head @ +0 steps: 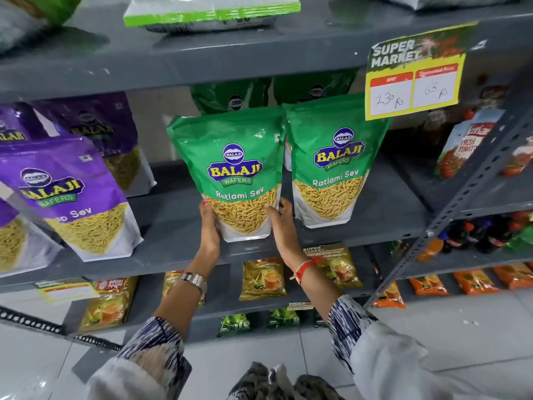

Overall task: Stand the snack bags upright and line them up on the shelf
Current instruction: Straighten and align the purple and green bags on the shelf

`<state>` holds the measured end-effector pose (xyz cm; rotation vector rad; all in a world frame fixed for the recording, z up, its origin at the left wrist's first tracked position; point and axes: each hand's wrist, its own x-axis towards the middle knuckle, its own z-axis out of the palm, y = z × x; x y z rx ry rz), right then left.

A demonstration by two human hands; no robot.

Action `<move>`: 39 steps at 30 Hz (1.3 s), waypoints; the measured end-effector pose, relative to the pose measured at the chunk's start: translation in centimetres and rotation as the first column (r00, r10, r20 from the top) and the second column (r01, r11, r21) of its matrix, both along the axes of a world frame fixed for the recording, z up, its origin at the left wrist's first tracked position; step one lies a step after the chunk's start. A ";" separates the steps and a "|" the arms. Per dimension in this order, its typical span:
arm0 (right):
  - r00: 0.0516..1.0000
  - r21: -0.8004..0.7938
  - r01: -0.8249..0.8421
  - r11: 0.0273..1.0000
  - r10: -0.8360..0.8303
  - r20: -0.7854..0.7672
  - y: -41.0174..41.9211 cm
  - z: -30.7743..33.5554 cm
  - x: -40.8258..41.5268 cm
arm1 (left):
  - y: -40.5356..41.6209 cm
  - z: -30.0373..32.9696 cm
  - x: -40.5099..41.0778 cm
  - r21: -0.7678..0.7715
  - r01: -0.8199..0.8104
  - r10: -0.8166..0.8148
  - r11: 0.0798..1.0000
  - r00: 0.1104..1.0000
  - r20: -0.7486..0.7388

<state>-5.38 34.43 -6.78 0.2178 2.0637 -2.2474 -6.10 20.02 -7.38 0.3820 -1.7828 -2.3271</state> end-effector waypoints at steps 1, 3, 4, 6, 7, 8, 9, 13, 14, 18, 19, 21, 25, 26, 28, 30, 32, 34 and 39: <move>1.000 0.006 -0.004 1.000 0.004 0.000 0.2 0.0 -0.1 | 0.1 0.0 -0.1 0.003 0.001 -0.001 1.000 1.000 0.009; 1.000 0.008 -0.011 1.000 0.011 -0.001 0.3 0.0 -0.2 | 0.1 -0.1 -0.2 0.011 0.003 -0.004 1.000 1.000 0.016; 1.000 0.006 -0.010 1.000 0.010 -0.003 0.3 0.0 -0.3 | 0.1 -0.1 -0.2 0.004 0.008 -0.008 1.000 1.000 0.017; 1.000 0.006 -0.010 1.000 0.010 -0.003 0.4 0.3 -0.1 | 0.1 -0.1 -0.1 -0.002 -0.003 0.003 1.000 1.000 0.021; 1.000 0.012 -0.004 1.000 0.004 -0.002 0.4 0.3 0.1 | 0.2 0.0 0.1 -0.003 -0.018 0.018 1.000 1.000 0.018; 1.000 0.021 0.007 1.000 -0.007 -0.011 0.4 0.3 0.4 | 0.4 0.1 0.3 -0.020 -0.037 0.037 0.999 0.999 0.008; 1.000 0.032 0.024 0.999 -0.023 -0.020 0.4 0.1 0.7 | 0.5 0.3 0.7 -0.051 -0.056 0.056 0.997 0.998 -0.008; 0.993 0.049 0.099 0.994 -0.095 -0.076 0.5 -0.4 2.6 | 1.3 0.9 2.4 -0.150 -0.111 0.093 0.982 0.988 -0.120; 0.990 0.054 0.103 0.993 -0.098 -0.101 0.6 -0.5 3.2 | 1.3 0.7 2.8 -0.178 -0.112 0.089 0.978 0.987 -0.135; 0.984 0.071 0.057 0.996 -0.044 -0.171 0.1 -1.3 5.3 | 1.0 -0.2 5.1 -0.309 -0.189 0.164 0.932 0.981 -0.104; 0.983 0.078 0.047 0.996 -0.032 -0.180 -0.2 -1.5 5.7 | 0.8 -0.2 5.6 -0.313 -0.215 0.189 0.925 0.976 -0.110; 0.980 0.104 0.017 0.994 0.004 -0.200 -1.2 -1.6 6.4 | 0.1 -0.2 6.6 -0.331 -0.246 0.216 0.911 0.968 -0.127; 0.957 0.204 -0.013 0.979 0.071 -0.282 -3.7 -0.9 8.6 | -2.7 0.0 8.4 -0.442 -0.305 0.225 0.843 0.948 -0.225; 0.940 0.241 -0.001 0.971 0.083 -0.331 -4.3 -0.5 8.9 | -3.5 0.4 8.7 -0.489 -0.332 0.217 0.807 0.936 -0.277; 0.904 0.301 0.024 0.953 0.108 -0.415 -5.6 0.3 8.9 | -5.2 1.5 9.0 -0.570 -0.386 0.203 0.725 0.911 -0.360; 0.897 0.334 0.028 0.942 0.123 -0.424 -7.8 0.6 8.9 | -7.2 2.8 9.8 -0.601 -0.442 0.223 0.666 0.887 -0.405; 0.933 0.305 -0.019 0.952 0.126 -0.337 -10.5 0.8 9.0 | -9.9 3.3 10.7 -0.550 -0.501 0.285 0.668 0.855 -0.433; 0.968 0.257 -0.078 0.963 0.135 -0.213 -13.5 0.9 8.8 | -13.2 3.4 11.5 -0.456 -0.517 0.348 0.725 0.846 -0.405; 0.965 0.094 -0.261 0.961 0.261 0.013 -21.1 2.7 7.6 | -21.1 2.9 12.0 -0.314 -0.330 0.299 0.890 0.944 -0.141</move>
